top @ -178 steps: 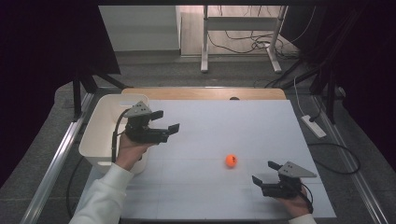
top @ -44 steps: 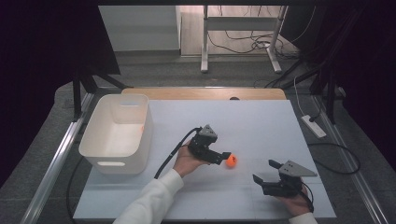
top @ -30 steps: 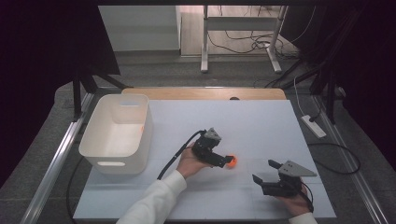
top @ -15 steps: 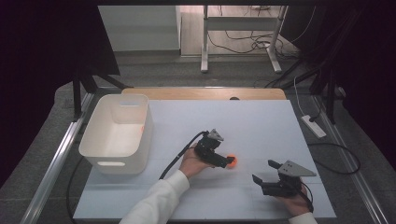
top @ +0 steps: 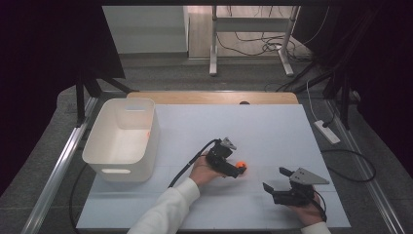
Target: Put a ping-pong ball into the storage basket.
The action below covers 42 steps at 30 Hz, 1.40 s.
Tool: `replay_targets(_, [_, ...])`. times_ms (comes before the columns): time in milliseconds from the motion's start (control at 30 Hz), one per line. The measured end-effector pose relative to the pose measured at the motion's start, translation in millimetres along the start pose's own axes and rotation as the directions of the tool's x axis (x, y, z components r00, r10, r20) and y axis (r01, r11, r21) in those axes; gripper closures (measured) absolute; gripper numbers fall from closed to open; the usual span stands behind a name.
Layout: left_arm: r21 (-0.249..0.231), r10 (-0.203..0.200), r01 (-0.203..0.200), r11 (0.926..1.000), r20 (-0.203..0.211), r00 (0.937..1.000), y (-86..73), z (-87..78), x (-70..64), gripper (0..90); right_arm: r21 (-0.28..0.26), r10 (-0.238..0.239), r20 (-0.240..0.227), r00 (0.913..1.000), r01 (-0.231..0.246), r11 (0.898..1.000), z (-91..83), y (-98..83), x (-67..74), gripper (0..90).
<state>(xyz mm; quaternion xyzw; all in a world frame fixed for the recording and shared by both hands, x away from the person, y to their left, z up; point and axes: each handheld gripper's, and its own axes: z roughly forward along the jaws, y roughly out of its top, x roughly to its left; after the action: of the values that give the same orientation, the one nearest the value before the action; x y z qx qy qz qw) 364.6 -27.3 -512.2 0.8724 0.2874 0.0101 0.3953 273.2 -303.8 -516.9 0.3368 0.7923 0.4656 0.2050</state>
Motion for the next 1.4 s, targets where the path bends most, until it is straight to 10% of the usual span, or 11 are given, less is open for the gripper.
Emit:
replay_targets(733, [0.069, 0.027, -0.027, 0.9972, 0.000, 0.9996, 4.5, 22.0, -5.9, 13.1, 0.002, -0.002, -0.003, 1.0000, 0.002, 1.000, 0.1, -0.1, 0.4, 12.6])
replay_targets(1167, [0.062, 0.055, -0.055, 0.9965, 0.000, 0.9985, 5.3, 21.2, -7.7, 49.5, 0.006, -0.003, -0.002, 1.0000, 0.003, 1.000, 0.3, -0.3, 0.6, 12.6])
replay_targets(1400, [0.036, 0.067, -0.067, 0.9971, -0.008, 0.9977, 7.0, 16.0, -8.9, 50.4, 0.005, -0.002, -0.002, 1.0000, 0.002, 1.000, 0.0, -0.3, 0.3, 12.6])
